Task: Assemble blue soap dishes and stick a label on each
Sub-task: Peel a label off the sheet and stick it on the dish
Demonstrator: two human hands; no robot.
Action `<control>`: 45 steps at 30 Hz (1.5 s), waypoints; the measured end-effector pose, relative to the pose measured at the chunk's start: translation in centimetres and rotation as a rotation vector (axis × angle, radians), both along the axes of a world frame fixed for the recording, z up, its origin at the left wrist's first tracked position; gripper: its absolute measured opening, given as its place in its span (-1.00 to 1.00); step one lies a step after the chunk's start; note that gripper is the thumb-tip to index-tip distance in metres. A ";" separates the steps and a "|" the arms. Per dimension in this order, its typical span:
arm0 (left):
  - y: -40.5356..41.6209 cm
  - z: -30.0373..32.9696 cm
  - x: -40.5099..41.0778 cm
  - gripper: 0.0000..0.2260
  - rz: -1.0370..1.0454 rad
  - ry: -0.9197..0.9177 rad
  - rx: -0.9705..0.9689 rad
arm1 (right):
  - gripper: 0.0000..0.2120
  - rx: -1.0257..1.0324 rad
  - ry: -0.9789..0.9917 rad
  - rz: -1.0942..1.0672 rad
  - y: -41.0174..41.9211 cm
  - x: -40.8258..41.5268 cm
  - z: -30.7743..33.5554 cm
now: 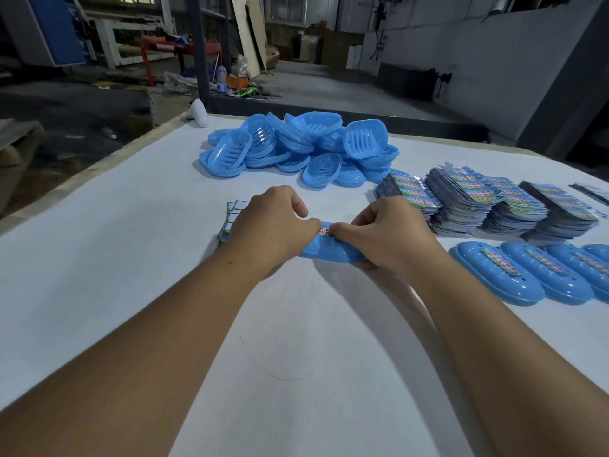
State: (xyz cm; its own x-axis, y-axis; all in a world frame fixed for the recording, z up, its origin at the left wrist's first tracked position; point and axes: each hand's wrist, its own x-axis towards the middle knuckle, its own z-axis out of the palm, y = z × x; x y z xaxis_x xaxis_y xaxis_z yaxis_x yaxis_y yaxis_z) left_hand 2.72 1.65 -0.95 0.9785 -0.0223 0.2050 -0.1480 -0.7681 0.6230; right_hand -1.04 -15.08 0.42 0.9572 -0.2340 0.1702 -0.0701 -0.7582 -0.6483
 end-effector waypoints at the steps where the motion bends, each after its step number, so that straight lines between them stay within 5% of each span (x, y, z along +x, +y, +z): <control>1: 0.0 0.0 0.0 -0.76 0.000 0.001 0.003 | -0.62 0.017 -0.006 0.001 0.0 -0.1 0.0; 9: 0.2 0.5 -0.2 -0.86 0.031 -0.053 -0.080 | -0.84 0.060 -0.191 0.079 -1.1 0.1 -0.2; 13: 0.5 1.0 -0.5 -0.92 0.047 -0.125 -0.108 | -0.38 -0.054 -0.054 0.315 -0.6 -0.6 -1.1; 16: 0.7 1.1 -0.9 -0.92 0.041 -0.177 -0.098 | -0.31 -0.180 -0.031 0.345 0.0 -0.9 -1.3; 30: 0.5 1.7 -2.6 -0.89 -0.015 -0.290 -0.152 | -0.45 -0.404 0.074 -0.232 -4.6 -6.9 0.4; 45: 0.2 1.4 -3.0 -0.86 -0.040 -0.297 -0.166 | -0.50 -0.397 0.124 -0.397 -6.1 -8.5 0.0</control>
